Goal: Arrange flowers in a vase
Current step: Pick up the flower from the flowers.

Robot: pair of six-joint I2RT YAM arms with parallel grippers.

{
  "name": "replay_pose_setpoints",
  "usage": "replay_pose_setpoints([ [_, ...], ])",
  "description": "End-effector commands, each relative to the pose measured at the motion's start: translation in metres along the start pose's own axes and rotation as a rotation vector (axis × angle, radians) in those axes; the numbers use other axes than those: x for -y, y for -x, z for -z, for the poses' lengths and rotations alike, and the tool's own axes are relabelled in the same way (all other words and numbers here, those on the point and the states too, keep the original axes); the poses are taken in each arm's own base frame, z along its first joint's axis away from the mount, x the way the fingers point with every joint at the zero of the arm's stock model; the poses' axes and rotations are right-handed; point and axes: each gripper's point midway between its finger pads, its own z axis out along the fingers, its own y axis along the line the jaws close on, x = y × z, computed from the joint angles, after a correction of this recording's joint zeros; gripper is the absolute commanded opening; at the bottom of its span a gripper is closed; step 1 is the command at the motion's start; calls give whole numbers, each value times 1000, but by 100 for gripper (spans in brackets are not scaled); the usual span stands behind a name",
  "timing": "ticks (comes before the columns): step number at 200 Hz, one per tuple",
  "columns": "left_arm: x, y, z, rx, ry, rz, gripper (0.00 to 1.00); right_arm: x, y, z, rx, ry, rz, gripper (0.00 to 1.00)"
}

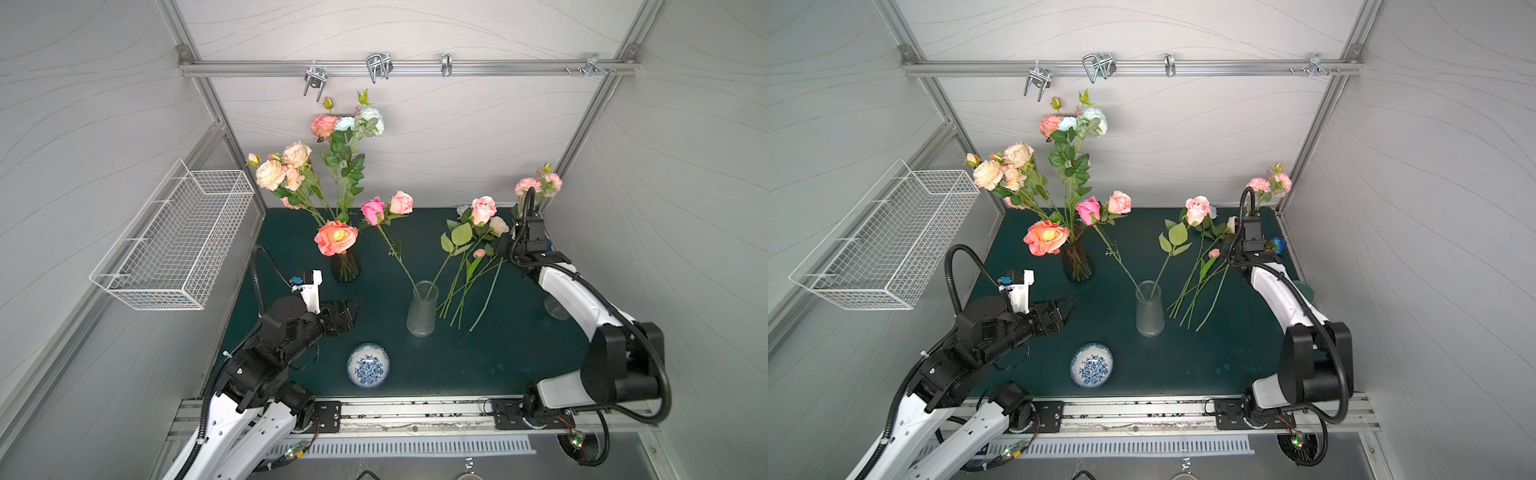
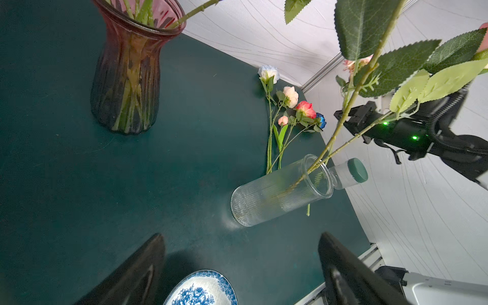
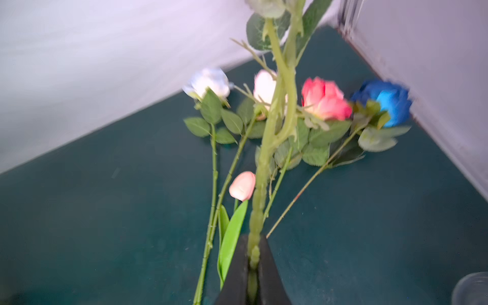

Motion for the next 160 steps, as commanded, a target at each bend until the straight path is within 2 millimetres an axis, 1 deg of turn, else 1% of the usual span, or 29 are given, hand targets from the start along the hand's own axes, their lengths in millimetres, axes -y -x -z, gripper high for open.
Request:
replay_pose_setpoints([
  [1, 11, 16, 9, 55, -33, -5, 92, -4, 36, 49, 153, -22, 85, 0],
  [13, 12, 17, 10, 59, -39, -3, 92, -9, 43, 74, 198, -7, 105, 0],
  [39, 13, 18, 10, 62, -38, 1, 92, -28, 49, 129, 299, 45, 177, 0],
  [63, 14, 19, 11, 59, -36, -1, 92, -44, 62, 185, 403, 88, 242, 0],
  [80, 15, 21, 13, 60, -37, -2, 92, -57, 69, 223, 458, 159, 269, 0],
  [95, 16, 22, 14, 64, -38, 4, 92, -73, 69, 254, 474, 276, 286, 0],
  [127, 16, 22, 16, 62, -40, 12, 92, -108, 70, 316, 491, 612, 294, 0],
  [145, 15, 22, 19, 68, -33, 12, 92, -135, 69, 349, 489, 830, 330, 0],
  [155, 14, 22, 20, 71, -31, 13, 92, -154, 67, 363, 476, 948, 366, 0],
  [160, 14, 22, 20, 72, -31, 14, 92, -164, 65, 367, 466, 998, 380, 0],
])
